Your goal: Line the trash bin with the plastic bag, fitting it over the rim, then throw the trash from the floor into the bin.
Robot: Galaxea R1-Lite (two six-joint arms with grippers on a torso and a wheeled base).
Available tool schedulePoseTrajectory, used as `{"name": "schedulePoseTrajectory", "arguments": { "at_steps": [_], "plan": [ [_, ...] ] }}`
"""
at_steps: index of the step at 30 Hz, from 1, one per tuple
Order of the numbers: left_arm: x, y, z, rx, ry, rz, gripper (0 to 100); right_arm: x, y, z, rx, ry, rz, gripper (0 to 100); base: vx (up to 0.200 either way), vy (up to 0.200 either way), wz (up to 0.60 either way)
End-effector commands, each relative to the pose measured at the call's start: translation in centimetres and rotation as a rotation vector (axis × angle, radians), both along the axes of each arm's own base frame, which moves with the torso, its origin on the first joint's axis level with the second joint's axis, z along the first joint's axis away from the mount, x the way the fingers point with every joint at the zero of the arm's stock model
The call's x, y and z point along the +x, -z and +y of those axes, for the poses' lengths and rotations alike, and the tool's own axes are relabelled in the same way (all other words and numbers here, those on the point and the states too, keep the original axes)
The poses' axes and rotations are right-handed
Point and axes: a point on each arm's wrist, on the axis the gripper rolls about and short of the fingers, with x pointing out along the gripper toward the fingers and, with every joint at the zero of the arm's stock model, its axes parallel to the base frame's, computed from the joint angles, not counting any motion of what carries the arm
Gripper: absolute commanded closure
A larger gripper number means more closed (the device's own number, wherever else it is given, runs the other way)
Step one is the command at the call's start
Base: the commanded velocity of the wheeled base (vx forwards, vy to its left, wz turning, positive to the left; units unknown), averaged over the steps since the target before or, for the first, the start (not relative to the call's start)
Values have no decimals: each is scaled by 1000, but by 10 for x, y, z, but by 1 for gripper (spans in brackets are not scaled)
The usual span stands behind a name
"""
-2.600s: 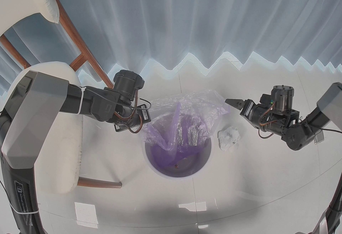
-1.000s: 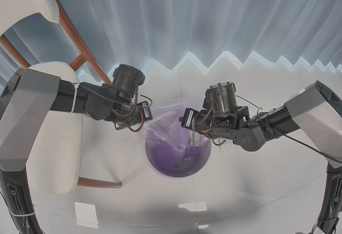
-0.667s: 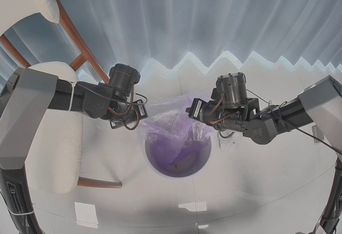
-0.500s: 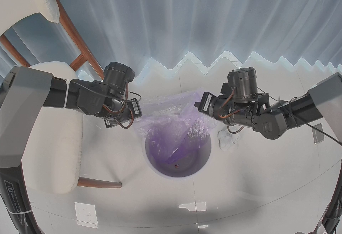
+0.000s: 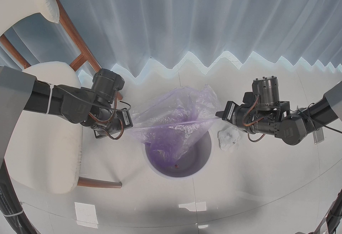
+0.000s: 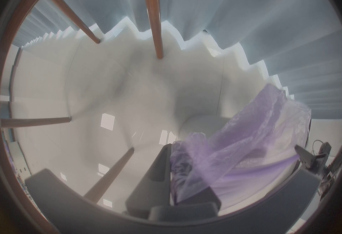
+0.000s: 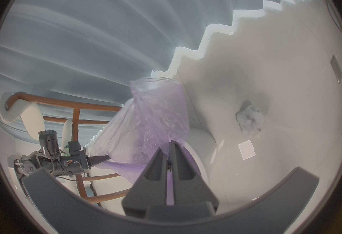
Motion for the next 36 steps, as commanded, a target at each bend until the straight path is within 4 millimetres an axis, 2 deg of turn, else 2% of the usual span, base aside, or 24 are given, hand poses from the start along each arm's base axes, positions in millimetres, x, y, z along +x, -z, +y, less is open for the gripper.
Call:
{"name": "schedulePoseTrajectory", "arguments": {
  "at_steps": [1, 5, 6, 9, 13, 15, 16, 18, 23, 25, 30, 36],
  "plan": [
    [-20, -1, -5, 0, 17, 19, 100, -14, 14, -12, -6, 18, 13, 100, 0, 0, 0],
    [-25, -1, -8, -5, 21, 24, 100, -18, 24, -16, -22, 19, 11, 100, 0, 0, 0],
    [-30, 5, -8, -2, 21, 49, 100, -23, 35, -24, -52, 24, 25, 100, 0, 0, 0],
    [-36, 16, -9, -1, 11, 81, 100, -32, 49, -29, -86, 18, 53, 100, 0, 0, 0],
    [-47, 34, -14, 2, 23, 113, 100, -44, 62, -32, -93, 17, 71, 100, 0, 0, 0],
    [-49, 36, -15, 4, 27, 116, 100, -46, 63, -32, -93, 15, 70, 100, 0, 0, 0],
    [-57, 46, -19, 13, 48, 126, 100, -53, 69, -31, -94, 7, 75, 100, 0, 0, 0],
    [-62, 52, -22, 20, 59, 124, 100, -58, 74, -31, -100, 3, 93, 100, 0, 0, 0],
    [-67, 64, -22, 35, 68, 135, 100, -70, 84, -26, -111, -22, 141, 100, 0, 0, 0],
    [-71, 74, -20, 48, 74, 156, 100, -79, 94, -27, -124, -30, 190, 100, 0, 0, 0],
    [-73, 90, -19, 73, 76, 200, 100, -81, 111, -22, -127, -44, 207, 100, 0, 0, 0],
    [-79, 103, -33, 97, 118, 231, 100, -87, 133, -9, -143, -83, 207, 100, 0, 0, 0]
  ]
}}
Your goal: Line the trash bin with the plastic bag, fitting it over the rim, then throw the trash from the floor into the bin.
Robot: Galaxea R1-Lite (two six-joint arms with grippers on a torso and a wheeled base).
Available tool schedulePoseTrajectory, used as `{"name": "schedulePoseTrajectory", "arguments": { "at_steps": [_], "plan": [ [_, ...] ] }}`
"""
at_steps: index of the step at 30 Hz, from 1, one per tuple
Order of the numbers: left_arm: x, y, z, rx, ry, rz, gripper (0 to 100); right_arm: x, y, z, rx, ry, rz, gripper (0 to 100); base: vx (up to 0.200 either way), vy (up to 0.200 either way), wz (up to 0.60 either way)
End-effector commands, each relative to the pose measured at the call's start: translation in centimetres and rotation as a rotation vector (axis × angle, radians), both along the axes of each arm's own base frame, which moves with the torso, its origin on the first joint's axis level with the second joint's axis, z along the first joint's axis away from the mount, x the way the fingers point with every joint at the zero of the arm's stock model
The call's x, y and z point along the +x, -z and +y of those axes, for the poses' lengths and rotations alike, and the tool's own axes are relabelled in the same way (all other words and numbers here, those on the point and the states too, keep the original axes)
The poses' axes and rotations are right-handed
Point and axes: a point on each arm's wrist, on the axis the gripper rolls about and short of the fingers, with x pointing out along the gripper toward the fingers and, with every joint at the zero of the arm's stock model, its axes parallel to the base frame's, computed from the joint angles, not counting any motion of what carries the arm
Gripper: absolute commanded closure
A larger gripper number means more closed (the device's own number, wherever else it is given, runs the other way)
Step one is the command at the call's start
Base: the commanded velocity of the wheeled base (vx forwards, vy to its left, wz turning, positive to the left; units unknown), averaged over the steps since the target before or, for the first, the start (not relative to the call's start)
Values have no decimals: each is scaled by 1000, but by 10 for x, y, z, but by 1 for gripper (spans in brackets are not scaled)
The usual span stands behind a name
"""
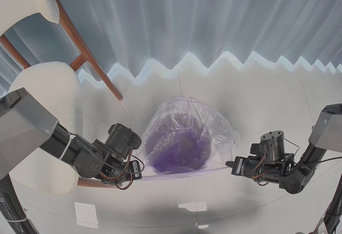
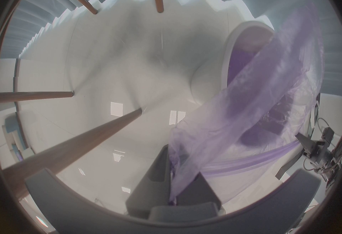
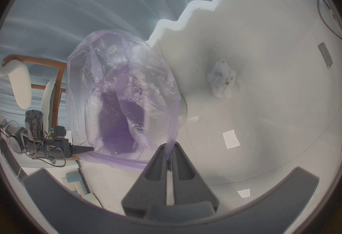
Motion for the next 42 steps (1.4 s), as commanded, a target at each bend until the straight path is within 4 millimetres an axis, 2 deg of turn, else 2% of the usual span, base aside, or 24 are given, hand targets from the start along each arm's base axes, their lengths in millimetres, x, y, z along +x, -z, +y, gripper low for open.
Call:
{"name": "schedulePoseTrajectory", "arguments": {
  "at_steps": [1, 4, 8, 15, 21, 29, 35, 42],
  "plan": [
    [-3, 16, -9, 24, 29, 41, 100, -9, 27, 9, -32, -34, 77, 100, 0, 0, 0],
    [-2, 17, -14, 17, 47, 9, 100, -11, 30, 17, -38, -41, 56, 100, 0, 0, 0],
    [-8, 26, -10, 58, 87, 35, 100, -16, 37, 17, -52, -49, 83, 100, 0, 0, 0],
    [0, 45, -10, 107, 107, 21, 100, -11, 48, 18, -55, -44, 83, 100, 0, 0, 0],
    [4, 51, -12, 103, 110, 9, 100, -9, 55, 16, -65, -24, 75, 100, 0, 0, 0],
    [6, 53, -12, 104, 108, 9, 100, -1, 59, 10, -61, 6, 64, 100, 0, 0, 0],
    [16, 52, -18, 104, 89, -42, 100, 11, 54, 11, -45, 17, 16, 100, 0, 0, 0],
    [21, 51, -20, 89, 86, -77, 100, 13, 53, 11, -52, 29, 8, 100, 0, 0, 0]
  ]
}}
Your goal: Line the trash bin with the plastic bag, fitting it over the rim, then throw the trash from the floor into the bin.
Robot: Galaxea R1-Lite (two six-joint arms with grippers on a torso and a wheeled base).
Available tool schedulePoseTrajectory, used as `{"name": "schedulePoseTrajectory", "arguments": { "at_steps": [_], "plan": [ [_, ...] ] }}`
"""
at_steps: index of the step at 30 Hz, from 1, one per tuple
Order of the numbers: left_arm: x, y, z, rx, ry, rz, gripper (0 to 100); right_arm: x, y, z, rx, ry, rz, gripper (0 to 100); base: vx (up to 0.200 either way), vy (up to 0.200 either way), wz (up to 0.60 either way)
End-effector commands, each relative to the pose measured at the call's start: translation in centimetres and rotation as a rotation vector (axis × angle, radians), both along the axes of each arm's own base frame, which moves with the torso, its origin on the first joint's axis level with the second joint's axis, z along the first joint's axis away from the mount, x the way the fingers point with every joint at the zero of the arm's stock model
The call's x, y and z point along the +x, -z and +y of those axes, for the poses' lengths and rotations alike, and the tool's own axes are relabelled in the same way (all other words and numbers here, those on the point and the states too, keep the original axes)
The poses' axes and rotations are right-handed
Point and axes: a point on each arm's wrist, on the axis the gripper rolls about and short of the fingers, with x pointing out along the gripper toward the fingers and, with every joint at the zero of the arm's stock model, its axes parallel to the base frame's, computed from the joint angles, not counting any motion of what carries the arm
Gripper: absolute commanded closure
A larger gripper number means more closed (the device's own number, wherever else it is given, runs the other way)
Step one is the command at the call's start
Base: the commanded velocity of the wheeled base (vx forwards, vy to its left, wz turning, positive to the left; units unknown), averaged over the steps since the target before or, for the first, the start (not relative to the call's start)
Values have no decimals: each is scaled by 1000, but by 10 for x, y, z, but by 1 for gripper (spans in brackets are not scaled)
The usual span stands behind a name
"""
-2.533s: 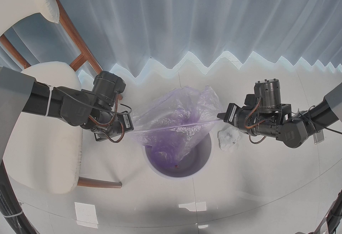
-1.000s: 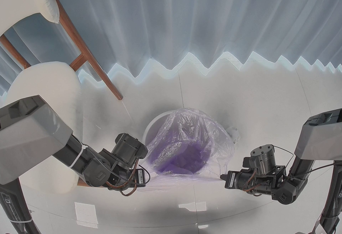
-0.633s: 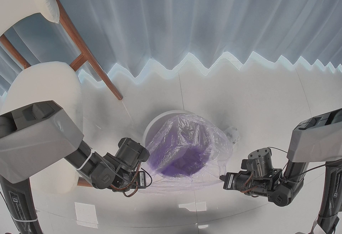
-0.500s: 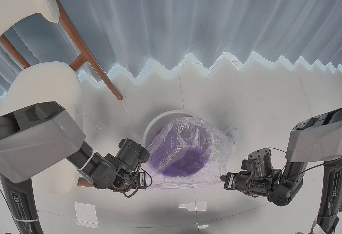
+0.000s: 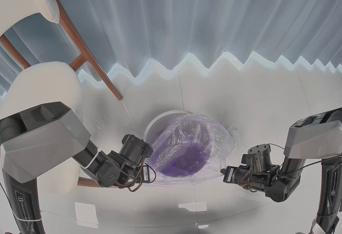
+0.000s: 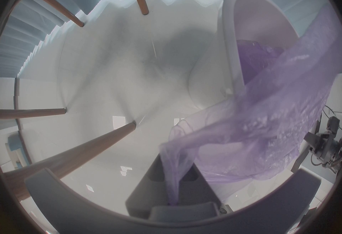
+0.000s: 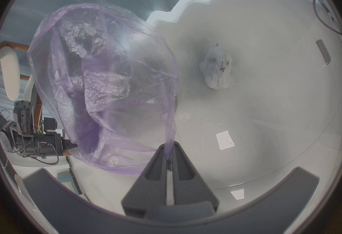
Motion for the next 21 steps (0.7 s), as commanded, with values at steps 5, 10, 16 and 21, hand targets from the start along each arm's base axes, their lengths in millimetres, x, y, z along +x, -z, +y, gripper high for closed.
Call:
{"name": "schedulePoseTrajectory", "arguments": {
  "at_steps": [5, 10, 16, 21],
  "plan": [
    [-1, 3, 1, 16, 14, 5, 0, -1, -1, -1, -8, -7, -8, 0, 0, 0, 0],
    [-3, -15, 1, -12, 19, -38, 0, -7, -12, -2, 11, -13, -78, 0, 0, 0, 0],
    [-23, -44, 10, -39, 32, -80, 0, -26, -21, -8, 2, -22, -72, 0, 0, 0, 0],
    [-33, -64, 14, -78, 41, -129, 0, -32, -34, -11, 19, -23, -121, 0, 0, 0, 0]
  ]
}}
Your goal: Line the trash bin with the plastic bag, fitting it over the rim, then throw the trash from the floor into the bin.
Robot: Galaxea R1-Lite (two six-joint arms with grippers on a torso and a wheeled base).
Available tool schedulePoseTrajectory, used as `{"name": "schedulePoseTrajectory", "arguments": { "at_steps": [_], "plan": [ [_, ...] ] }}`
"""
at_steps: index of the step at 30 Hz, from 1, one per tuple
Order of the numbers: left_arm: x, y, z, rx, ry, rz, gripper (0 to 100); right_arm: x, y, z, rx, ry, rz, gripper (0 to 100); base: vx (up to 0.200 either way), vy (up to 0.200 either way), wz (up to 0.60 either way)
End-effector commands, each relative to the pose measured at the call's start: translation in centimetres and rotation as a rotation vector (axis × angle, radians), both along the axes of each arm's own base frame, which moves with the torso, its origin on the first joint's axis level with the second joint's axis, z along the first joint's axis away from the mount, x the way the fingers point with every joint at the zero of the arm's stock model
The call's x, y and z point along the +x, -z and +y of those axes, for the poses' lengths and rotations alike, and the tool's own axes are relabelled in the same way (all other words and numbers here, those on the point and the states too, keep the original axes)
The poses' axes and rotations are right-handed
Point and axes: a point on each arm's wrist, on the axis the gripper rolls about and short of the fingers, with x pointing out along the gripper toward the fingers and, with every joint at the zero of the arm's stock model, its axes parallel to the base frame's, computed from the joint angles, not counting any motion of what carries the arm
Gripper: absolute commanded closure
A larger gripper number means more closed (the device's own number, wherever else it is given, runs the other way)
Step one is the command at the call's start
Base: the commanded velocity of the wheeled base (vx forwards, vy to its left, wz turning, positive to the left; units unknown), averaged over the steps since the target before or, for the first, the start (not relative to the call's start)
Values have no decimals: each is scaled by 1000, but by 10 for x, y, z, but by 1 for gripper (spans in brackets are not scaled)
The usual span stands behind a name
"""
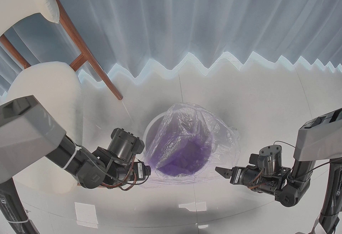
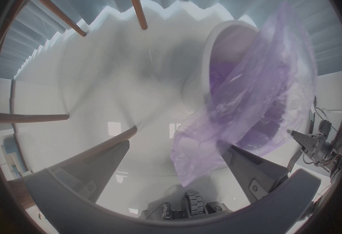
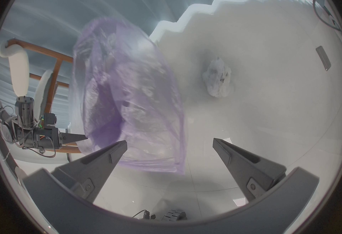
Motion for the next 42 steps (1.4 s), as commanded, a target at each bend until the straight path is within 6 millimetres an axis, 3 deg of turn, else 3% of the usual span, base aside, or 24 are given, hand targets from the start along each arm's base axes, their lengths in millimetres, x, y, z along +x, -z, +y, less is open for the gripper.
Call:
{"name": "schedulePoseTrajectory", "arguments": {
  "at_steps": [1, 7, 12, 20, 26, 42],
  "plan": [
    [-11, -33, 5, -66, 15, -84, 0, -8, -20, -2, 21, -7, -71, 0, 0, 0, 0],
    [-4, -49, -1, -135, 133, -198, 0, -2, -36, -6, 0, -63, -182, 0, 0, 0, 0],
    [7, -62, -9, -190, 210, -346, 0, 22, -53, -18, 29, -76, -341, 0, 0, 0, 0],
    [14, -59, -12, -102, 349, -379, 0, 51, -56, -39, -10, -40, -419, 0, 0, 0, 0],
    [23, -52, -19, -99, 354, -373, 0, 65, -52, -36, -22, -47, -443, 0, 0, 0, 0],
    [27, -37, -29, -98, 370, -357, 0, 57, -43, -23, -10, -91, -409, 0, 0, 0, 0]
  ]
}}
